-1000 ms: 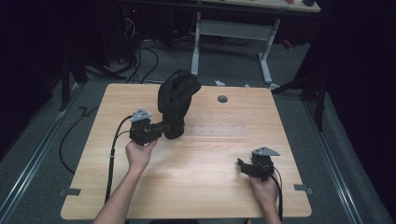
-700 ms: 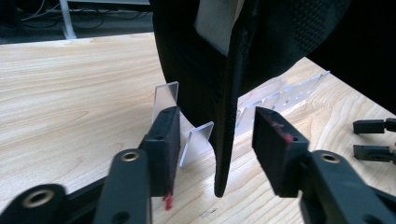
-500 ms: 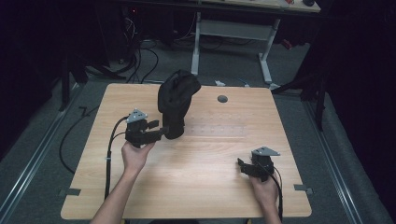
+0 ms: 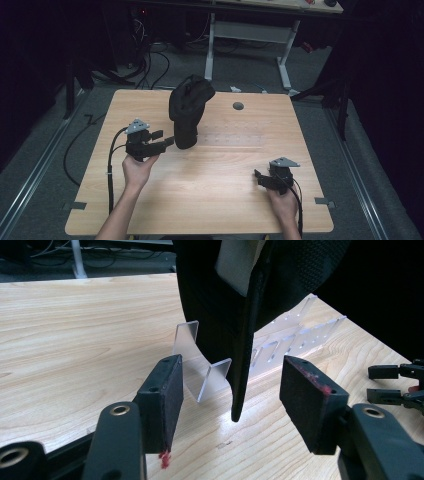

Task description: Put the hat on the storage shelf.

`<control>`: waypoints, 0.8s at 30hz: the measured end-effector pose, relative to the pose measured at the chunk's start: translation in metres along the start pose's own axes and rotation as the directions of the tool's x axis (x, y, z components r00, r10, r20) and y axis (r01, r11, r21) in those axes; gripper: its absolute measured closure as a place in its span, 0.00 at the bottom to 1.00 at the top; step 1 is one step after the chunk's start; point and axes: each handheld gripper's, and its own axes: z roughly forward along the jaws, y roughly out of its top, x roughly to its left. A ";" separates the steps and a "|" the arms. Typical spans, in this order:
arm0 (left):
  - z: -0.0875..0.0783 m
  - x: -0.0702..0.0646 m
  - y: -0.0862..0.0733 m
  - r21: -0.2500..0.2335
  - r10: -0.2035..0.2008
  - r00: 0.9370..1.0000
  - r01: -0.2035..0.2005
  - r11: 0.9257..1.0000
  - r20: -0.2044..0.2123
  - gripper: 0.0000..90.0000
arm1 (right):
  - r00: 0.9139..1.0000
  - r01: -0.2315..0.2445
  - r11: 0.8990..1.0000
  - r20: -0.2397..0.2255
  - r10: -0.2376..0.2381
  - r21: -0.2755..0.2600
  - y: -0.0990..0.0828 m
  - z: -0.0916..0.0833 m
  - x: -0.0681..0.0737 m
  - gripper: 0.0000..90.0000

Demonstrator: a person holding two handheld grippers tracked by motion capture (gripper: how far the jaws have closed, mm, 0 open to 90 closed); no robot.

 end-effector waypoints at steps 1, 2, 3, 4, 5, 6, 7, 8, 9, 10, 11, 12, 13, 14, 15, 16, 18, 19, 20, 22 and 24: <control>-0.001 0.000 -0.001 -0.002 -0.002 1.000 0.002 1.000 -0.002 0.48 | 1.000 0.000 1.000 0.000 0.000 0.000 0.000 0.000 0.000 0.35; -0.002 0.000 -0.001 0.001 -0.002 1.000 0.002 1.000 -0.005 0.48 | 1.000 0.000 1.000 0.000 0.000 0.000 0.000 0.000 0.000 0.35; -0.003 0.000 -0.002 0.001 -0.003 1.000 0.003 1.000 -0.005 0.48 | 1.000 0.000 1.000 0.000 0.000 0.000 0.000 0.000 0.000 0.35; -0.005 0.000 -0.002 0.004 -0.006 1.000 0.006 1.000 -0.007 0.48 | 1.000 0.000 1.000 0.000 0.000 0.000 0.000 0.000 0.000 0.35; -0.006 0.000 -0.003 0.005 -0.004 1.000 0.004 1.000 -0.008 0.48 | 1.000 0.000 1.000 0.000 0.000 0.000 0.000 0.000 0.000 0.35; -0.007 0.000 -0.003 0.005 -0.005 1.000 0.005 1.000 -0.009 0.48 | 1.000 0.000 1.000 -0.001 0.000 0.000 0.000 0.000 0.000 0.35; -0.009 0.001 -0.004 0.004 -0.005 1.000 0.006 1.000 -0.010 0.48 | 1.000 0.000 1.000 -0.001 0.000 0.000 0.000 0.000 0.000 0.35; -0.010 0.001 -0.004 0.005 -0.006 1.000 0.006 1.000 -0.013 0.48 | 1.000 0.002 1.000 -0.001 -0.002 -0.001 0.000 0.000 0.000 0.35; -0.012 0.001 -0.005 0.003 -0.007 1.000 0.007 1.000 -0.014 0.48 | 1.000 0.001 1.000 -0.001 -0.001 -0.001 0.000 0.000 0.000 0.35; -0.013 0.002 -0.006 0.005 -0.008 1.000 0.008 1.000 -0.018 0.48 | 1.000 0.002 1.000 -0.001 -0.002 -0.001 0.000 0.000 0.000 0.35; -0.013 0.002 -0.006 0.005 -0.008 1.000 0.008 1.000 -0.018 0.48 | 1.000 0.002 1.000 -0.001 -0.002 -0.001 0.000 0.000 0.000 0.35; -0.015 0.003 -0.008 0.007 -0.013 1.000 0.013 1.000 -0.025 0.48 | 1.000 0.001 1.000 -0.001 -0.001 -0.001 0.000 0.000 0.000 0.35; -0.016 0.003 -0.009 0.009 -0.013 1.000 0.013 1.000 -0.028 0.48 | 1.000 0.001 1.000 -0.001 -0.001 -0.001 0.000 0.000 0.000 0.35; -0.018 0.004 -0.010 0.008 -0.014 0.999 0.014 1.000 -0.030 0.48 | 1.000 0.001 1.000 -0.001 -0.001 -0.001 0.000 0.000 0.000 0.35; -0.018 0.004 -0.011 0.005 -0.016 0.999 0.016 1.000 -0.030 0.48 | 1.000 0.002 1.000 -0.002 -0.002 -0.001 0.000 0.000 0.000 0.35; -0.020 0.005 -0.011 0.007 -0.017 0.999 0.017 1.000 -0.032 0.48 | 1.000 0.001 1.000 -0.001 -0.001 -0.001 0.000 0.000 0.000 0.35; -0.022 0.005 -0.013 0.006 -0.019 0.999 0.019 1.000 -0.034 0.48 | 1.000 0.000 1.000 -0.002 0.000 -0.001 0.000 0.000 0.000 0.35; -0.023 0.005 -0.013 0.008 -0.018 0.999 0.019 1.000 -0.035 0.47 | 1.000 0.001 1.000 -0.002 -0.001 -0.001 0.000 0.000 0.000 0.35; -0.024 0.005 -0.014 0.007 -0.020 0.999 0.020 1.000 -0.036 0.47 | 1.000 0.001 1.000 -0.002 -0.001 -0.001 0.000 0.000 0.000 0.35; -0.026 0.006 -0.016 0.004 -0.023 0.999 0.023 1.000 -0.037 0.47 | 1.000 0.001 1.000 -0.002 -0.001 -0.001 0.000 0.000 0.000 0.35; -0.028 0.006 -0.017 0.004 -0.028 0.999 0.028 1.000 -0.036 0.47 | 1.000 0.000 1.000 -0.002 0.000 -0.001 0.000 0.000 0.000 0.35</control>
